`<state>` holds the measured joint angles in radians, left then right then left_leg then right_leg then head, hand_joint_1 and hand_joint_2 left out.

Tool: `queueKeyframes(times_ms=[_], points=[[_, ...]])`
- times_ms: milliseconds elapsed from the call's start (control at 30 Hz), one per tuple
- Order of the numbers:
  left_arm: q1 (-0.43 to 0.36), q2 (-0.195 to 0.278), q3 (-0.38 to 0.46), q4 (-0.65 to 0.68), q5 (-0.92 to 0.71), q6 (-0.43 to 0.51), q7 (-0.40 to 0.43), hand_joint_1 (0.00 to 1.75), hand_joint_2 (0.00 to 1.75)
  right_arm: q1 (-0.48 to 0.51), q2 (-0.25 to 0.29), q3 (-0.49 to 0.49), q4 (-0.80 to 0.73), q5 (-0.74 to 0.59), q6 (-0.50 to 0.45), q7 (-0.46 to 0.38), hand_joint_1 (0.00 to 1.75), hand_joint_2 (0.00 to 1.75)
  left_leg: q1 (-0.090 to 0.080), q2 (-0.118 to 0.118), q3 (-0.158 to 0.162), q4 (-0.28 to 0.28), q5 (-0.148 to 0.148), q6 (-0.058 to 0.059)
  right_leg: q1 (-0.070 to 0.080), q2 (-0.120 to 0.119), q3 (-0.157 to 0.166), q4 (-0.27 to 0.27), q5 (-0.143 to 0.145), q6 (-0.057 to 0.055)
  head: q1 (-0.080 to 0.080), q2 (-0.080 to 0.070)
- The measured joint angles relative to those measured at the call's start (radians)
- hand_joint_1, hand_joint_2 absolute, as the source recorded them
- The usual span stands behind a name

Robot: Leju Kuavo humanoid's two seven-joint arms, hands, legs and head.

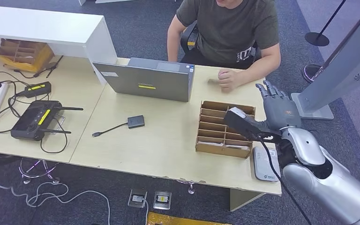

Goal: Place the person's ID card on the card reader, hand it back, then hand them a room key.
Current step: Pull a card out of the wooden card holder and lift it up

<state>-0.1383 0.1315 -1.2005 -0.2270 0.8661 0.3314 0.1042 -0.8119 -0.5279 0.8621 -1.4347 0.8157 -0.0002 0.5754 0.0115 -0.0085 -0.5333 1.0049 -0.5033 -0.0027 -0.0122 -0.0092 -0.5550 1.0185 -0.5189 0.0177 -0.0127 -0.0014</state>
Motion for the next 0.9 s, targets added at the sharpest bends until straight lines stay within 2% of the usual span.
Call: queueKeyframes(times_ms=[133,300,467,667,900], points=[[0.003,0.005,0.000,0.000,0.008,-0.002,-0.010,0.00,0.00,0.027,-0.057,0.002,-0.115,0.014,0.025,0.015,0.00,1.75,0.000,0.000,0.000,0.000,0.000,0.000,0.000,0.001,0.000,0.000,0.000,0.000,0.000,0.000],[0.005,0.011,0.000,0.000,0.015,-0.003,-0.018,0.00,0.00,0.070,-0.113,0.009,-0.213,0.039,0.040,0.017,0.00,1.75,0.000,0.000,0.000,0.000,0.000,0.000,0.000,0.001,0.000,0.000,0.000,0.000,0.000,0.000],[0.005,0.012,0.000,0.000,0.018,0.000,-0.018,0.00,0.00,0.121,-0.131,0.027,-0.241,0.121,0.046,0.015,0.00,1.75,0.000,0.000,0.000,0.000,0.000,0.000,0.000,0.001,0.000,0.000,0.000,0.000,0.000,0.000],[0.005,0.012,0.000,0.000,0.020,0.001,-0.018,0.00,0.00,0.173,-0.129,0.048,-0.237,0.183,0.046,0.012,0.00,1.75,0.000,0.000,0.000,0.000,0.000,0.000,0.000,0.001,0.000,0.000,0.000,0.000,0.000,0.000],[0.005,0.012,0.000,0.000,0.025,0.001,-0.018,0.00,0.00,0.221,-0.095,0.052,-0.183,0.166,-0.027,0.012,0.00,1.75,0.000,0.000,-0.001,-0.001,0.000,0.000,0.000,0.000,0.000,0.000,0.000,0.000,0.000,0.000]])
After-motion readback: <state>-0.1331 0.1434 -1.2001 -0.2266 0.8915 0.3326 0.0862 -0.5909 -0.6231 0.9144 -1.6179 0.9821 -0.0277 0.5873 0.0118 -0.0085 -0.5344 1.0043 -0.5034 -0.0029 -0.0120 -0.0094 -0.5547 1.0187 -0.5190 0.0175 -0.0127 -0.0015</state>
